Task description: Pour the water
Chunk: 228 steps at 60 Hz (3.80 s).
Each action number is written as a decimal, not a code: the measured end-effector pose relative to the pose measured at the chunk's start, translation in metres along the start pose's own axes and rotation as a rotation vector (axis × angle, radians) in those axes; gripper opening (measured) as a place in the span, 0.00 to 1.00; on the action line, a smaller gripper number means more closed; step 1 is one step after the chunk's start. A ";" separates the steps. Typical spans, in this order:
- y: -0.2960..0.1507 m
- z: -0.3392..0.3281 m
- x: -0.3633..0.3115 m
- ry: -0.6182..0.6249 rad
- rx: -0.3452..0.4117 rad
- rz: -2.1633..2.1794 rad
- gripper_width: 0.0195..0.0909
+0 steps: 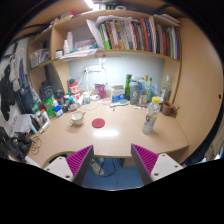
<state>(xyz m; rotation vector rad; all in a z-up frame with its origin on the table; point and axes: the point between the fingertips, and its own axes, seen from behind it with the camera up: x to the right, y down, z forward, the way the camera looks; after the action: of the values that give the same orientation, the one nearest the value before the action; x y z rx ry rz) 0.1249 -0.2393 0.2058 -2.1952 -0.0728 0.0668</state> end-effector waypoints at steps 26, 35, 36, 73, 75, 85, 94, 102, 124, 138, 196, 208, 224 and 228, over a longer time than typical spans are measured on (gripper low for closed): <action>0.008 0.025 -0.018 -0.035 0.049 -0.029 0.90; 0.008 0.050 0.027 -0.001 0.074 0.000 0.90; 0.007 0.054 0.034 0.000 0.082 0.001 0.89; -0.042 0.306 0.215 0.020 0.337 0.039 0.89; -0.046 0.317 0.216 0.018 0.345 0.025 0.89; -0.073 0.349 0.226 0.024 0.414 -0.021 0.67; -0.075 0.353 0.224 0.010 0.416 -0.013 0.52; -0.072 0.359 0.226 0.069 0.363 0.014 0.46; -0.196 0.315 0.144 0.104 0.356 -0.370 0.44; -0.257 0.340 0.003 0.258 0.384 -1.320 0.44; -0.224 0.407 -0.124 0.014 0.212 -1.073 0.49; -0.186 0.396 -0.133 -0.304 0.266 -0.188 0.54; -0.151 0.389 -0.113 -0.371 0.390 -0.048 0.54; -0.143 0.387 -0.122 -0.395 0.413 -0.077 0.55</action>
<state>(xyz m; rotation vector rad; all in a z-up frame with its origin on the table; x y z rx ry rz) -0.0294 0.1473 0.0983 -1.7389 -0.3343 0.4337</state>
